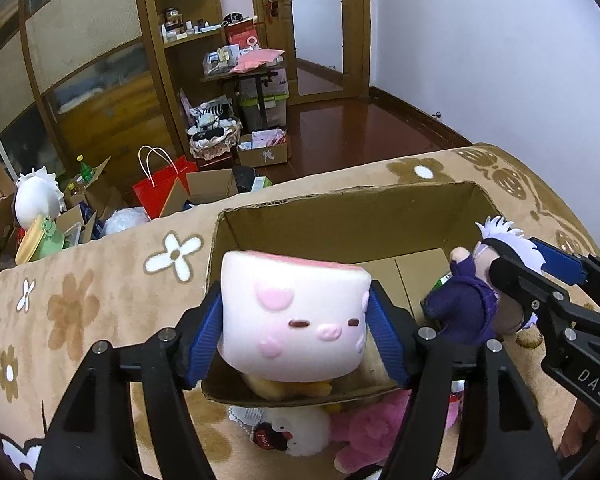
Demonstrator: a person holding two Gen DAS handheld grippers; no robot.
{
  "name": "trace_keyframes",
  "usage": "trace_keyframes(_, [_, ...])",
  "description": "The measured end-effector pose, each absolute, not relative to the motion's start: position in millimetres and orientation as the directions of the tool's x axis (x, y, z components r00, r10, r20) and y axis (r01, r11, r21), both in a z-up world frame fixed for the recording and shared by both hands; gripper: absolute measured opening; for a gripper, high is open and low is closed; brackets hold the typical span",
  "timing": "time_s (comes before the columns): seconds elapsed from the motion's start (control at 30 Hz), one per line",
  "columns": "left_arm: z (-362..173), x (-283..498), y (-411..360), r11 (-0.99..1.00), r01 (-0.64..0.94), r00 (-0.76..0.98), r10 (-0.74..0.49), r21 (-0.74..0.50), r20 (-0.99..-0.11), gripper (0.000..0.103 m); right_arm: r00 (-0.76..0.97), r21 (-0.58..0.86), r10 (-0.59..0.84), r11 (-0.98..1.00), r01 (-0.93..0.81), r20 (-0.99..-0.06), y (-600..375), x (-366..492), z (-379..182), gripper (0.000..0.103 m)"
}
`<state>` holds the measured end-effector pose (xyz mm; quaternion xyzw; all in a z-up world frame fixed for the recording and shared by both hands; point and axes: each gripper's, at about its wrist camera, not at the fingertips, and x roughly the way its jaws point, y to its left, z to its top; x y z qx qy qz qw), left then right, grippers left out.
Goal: Organize soft objects
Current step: 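Lift both plushes over the box and open both grippers to drop them, then withdraw both tools and reach the right gripper toward the black item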
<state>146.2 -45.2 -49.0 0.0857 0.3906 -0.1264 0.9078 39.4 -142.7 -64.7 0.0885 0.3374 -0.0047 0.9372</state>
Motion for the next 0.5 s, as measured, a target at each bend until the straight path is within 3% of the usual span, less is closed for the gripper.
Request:
trace_keyframes(0.2, [-41.4,141.7,-42.9,0.952,0.296,0.702,-0.160,0.080,-0.694,0.088,0.765,0.167,0.054,0.984,0.070,-0.642,-142.2,39.2,-69.6,0.058])
trace_keyframes(0.33, [-36.9,137.8,-42.1,0.950,0.298,0.716,-0.154,0.097,-0.681,0.091,0.768,0.166,0.053,0.984,0.071,-0.639,-140.1,36.4,-70.2,0.073])
trace_keyframes(0.47, [-37.5,134.9,-40.4,0.949,0.289,0.715,-0.130,0.121,-0.687,0.091,0.773,0.152,0.044,0.986,0.068,-0.633,-135.8,30.1,-65.6,0.079])
trace_keyframes(0.5, [-37.3,134.2,-40.1,0.950,0.288,0.713,-0.127,0.123,-0.689,0.091,0.775,0.152,0.042,0.986,0.070,-0.631,-135.1,28.1,-64.0,0.086])
